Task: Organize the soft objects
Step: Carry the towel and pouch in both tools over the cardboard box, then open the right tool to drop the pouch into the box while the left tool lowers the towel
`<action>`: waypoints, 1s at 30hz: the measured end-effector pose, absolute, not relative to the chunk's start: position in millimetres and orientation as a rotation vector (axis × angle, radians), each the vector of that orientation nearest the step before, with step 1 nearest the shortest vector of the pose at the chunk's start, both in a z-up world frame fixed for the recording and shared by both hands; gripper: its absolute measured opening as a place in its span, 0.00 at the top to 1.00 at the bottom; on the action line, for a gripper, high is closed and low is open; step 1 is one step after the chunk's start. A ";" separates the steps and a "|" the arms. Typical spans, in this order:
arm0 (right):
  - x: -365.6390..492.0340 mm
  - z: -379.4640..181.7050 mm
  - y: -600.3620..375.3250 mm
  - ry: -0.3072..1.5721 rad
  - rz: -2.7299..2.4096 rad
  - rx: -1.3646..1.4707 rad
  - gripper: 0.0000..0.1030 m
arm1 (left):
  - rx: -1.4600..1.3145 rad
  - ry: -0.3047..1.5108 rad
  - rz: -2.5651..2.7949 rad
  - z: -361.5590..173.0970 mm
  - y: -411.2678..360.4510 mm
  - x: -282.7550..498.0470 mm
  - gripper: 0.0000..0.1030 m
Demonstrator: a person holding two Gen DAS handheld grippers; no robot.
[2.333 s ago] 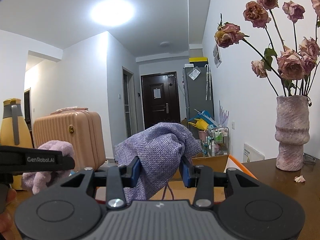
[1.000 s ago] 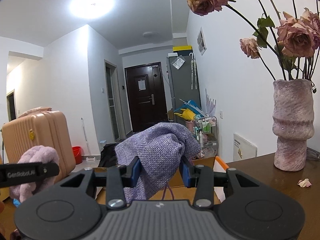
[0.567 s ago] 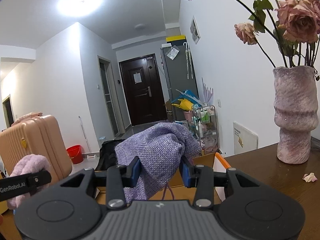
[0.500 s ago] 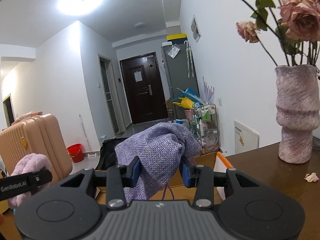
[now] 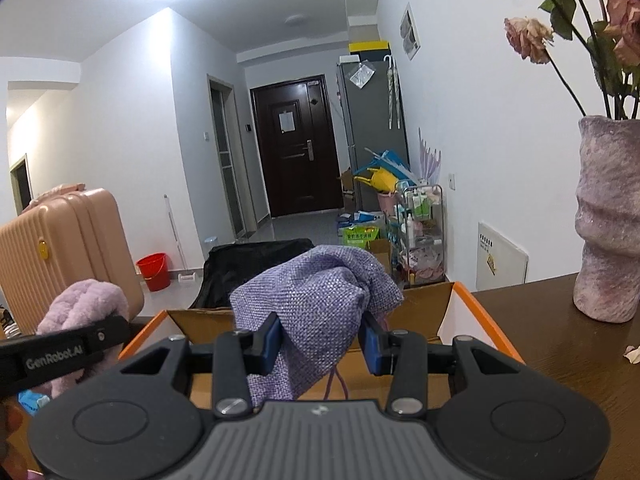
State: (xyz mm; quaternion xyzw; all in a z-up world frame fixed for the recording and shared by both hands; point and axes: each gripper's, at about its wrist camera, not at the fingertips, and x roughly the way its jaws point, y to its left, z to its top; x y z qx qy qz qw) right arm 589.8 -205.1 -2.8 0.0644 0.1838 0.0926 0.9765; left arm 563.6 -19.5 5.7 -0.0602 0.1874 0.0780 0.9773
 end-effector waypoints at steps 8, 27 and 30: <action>592.6 -2.0 -201.0 0.384 0.192 0.091 0.61 | -0.091 0.400 0.155 -3.2 -23.6 567.6 0.53; 595.4 0.1 -193.4 0.419 0.166 0.038 0.59 | -0.074 0.404 0.158 -9.1 -27.1 568.3 0.52; 597.8 -0.1 -192.5 0.454 0.159 0.030 0.55 | -0.083 0.407 0.157 -8.9 -25.7 567.3 0.51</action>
